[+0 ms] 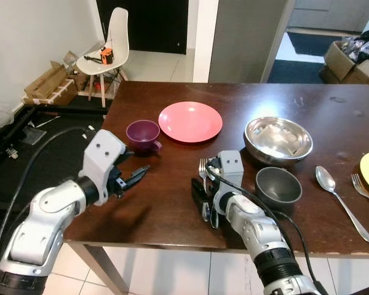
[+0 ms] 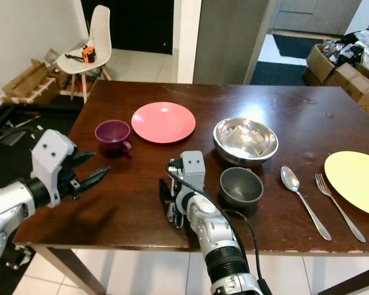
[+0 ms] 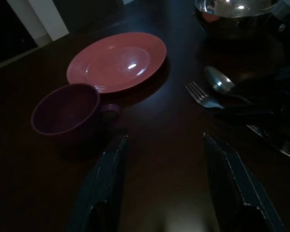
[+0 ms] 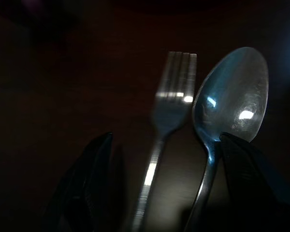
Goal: Setting the table
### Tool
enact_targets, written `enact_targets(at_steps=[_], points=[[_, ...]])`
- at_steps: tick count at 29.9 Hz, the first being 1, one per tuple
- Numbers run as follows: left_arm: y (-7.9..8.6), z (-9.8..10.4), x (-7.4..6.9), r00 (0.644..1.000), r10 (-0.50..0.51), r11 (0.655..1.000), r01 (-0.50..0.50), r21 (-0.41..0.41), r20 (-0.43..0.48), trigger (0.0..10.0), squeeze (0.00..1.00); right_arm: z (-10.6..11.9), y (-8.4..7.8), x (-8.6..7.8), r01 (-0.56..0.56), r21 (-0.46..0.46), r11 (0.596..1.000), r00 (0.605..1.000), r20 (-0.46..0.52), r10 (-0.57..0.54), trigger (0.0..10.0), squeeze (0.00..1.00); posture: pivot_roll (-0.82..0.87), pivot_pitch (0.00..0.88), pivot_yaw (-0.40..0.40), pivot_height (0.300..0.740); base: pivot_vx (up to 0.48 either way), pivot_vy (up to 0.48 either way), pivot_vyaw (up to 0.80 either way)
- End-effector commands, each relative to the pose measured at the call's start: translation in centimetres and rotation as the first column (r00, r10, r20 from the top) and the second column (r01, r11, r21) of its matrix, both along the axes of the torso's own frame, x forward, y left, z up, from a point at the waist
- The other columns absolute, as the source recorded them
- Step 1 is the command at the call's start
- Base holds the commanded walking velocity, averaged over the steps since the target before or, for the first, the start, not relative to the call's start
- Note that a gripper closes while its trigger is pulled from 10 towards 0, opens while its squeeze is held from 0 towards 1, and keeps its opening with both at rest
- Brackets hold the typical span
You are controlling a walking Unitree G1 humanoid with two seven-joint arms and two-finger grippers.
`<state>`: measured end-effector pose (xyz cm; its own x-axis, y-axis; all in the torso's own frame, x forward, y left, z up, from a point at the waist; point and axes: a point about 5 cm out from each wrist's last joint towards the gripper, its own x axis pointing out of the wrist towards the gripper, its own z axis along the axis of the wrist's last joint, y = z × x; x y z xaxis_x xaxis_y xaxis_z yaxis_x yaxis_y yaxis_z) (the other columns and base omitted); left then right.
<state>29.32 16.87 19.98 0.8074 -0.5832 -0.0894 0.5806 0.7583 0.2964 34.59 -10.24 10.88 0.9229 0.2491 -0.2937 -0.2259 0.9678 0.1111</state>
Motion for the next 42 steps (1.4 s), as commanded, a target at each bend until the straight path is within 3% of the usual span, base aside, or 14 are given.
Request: enact_targets(at_steps=[1,2,4,10,21,24,37,38,39,41,42], points=[[-0.3,-0.3,-0.1,0.999,-0.025,1.0,0.024,-0.008,-0.027,10.0,0.0,0.0,-0.8,-0.3,0.044,-0.06,0.997,0.998,0.056,-0.04,10.0,0.0,0.02,0.073,0.069,0.74,0.0,0.0,0.0],[-0.3,-0.3,-0.1,0.999,-0.025,1.0,0.024,-0.008,-0.027,10.0,0.0,0.0,-0.8,-0.3,0.044,-0.06,0.997,0.998,0.056,-0.04,10.0,0.0,0.02,0.073,0.069,0.74,0.0,0.0,0.0],[-0.6,-0.4,0.0,0.999,-0.031,1.0,0.031,-0.004,-0.029,10.0,0.0,2.1,-0.8,-0.3,0.031,-0.031,0.999,0.984,0.176,-0.025,10.0,0.0,0.0,0.069,0.076,0.74,0.0,0.0,0.0],[-0.8,-0.5,0.1,0.999,-0.034,0.999,0.034,-0.001,-0.031,10.0,0.0,3.6,-0.5,-0.6,-0.028,0.004,1.0,0.97,0.241,0.027,10.0,0.0,-0.01,0.063,0.075,0.74,0.0,0.0,0.0],[-1.1,-0.9,-0.2,0.998,-0.039,0.999,0.038,-0.007,-0.044,10.0,0.0,0.5,0.6,-1.2,0.012,0.101,0.995,0.999,0.035,-0.015,10.0,0.0,0.0,0.059,0.072,0.74,0.0,0.0,0.0],[-1.0,-0.9,-0.2,0.998,-0.036,0.999,0.036,-0.007,-0.045,10.0,0.0,-0.8,0.6,-1.3,0.021,0.067,0.998,0.999,-0.036,-0.019,10.0,0.0,0.01,0.057,0.068,0.74,0.0,0.0,0.0],[-1.3,-1.3,-0.4,0.998,-0.043,0.999,0.042,-0.013,-0.054,10.0,0.0,-2.9,0.1,-1.8,0.055,-0.006,0.998,0.991,-0.121,-0.055,9.8,0.0,0.01,0.045,0.067,0.74,0.0,0.0,0.0],[-1.4,-1.3,-0.4,0.998,-0.044,0.999,0.044,-0.013,-0.054,10.0,0.0,-3.3,0.0,-1.9,0.058,-0.006,0.998,0.989,-0.139,-0.058,6.9,0.0,0.01,0.042,0.069,0.74,0.0,0.0,0.0],[-1.4,-1.3,-0.4,0.998,-0.045,0.999,0.045,-0.013,-0.054,10.0,0.0,-3.7,0.0,-2.0,0.059,0.0,0.998,0.986,-0.156,-0.059,2.5,0.0,0.01,0.04,0.07,0.74,0.0,0.0,0.0],[-1.4,-1.3,-0.3,0.998,-0.046,0.999,0.045,-0.013,-0.053,10.0,0.0,-3.9,0.0,-2.1,0.061,-0.002,0.998,0.984,-0.169,-0.061,2.5,0.0,0.01,0.04,0.07,0.74,0.0,0.0,0.0],[-1.5,-1.3,-0.3,0.998,-0.046,0.999,0.045,-0.014,-0.053,10.0,0.0,-4.2,0.1,-2.3,0.063,0.006,0.998,0.981,-0.185,-0.061,0.0,0.0,0.01,0.038,0.071,0.74,0.0,0.0,0.0]])
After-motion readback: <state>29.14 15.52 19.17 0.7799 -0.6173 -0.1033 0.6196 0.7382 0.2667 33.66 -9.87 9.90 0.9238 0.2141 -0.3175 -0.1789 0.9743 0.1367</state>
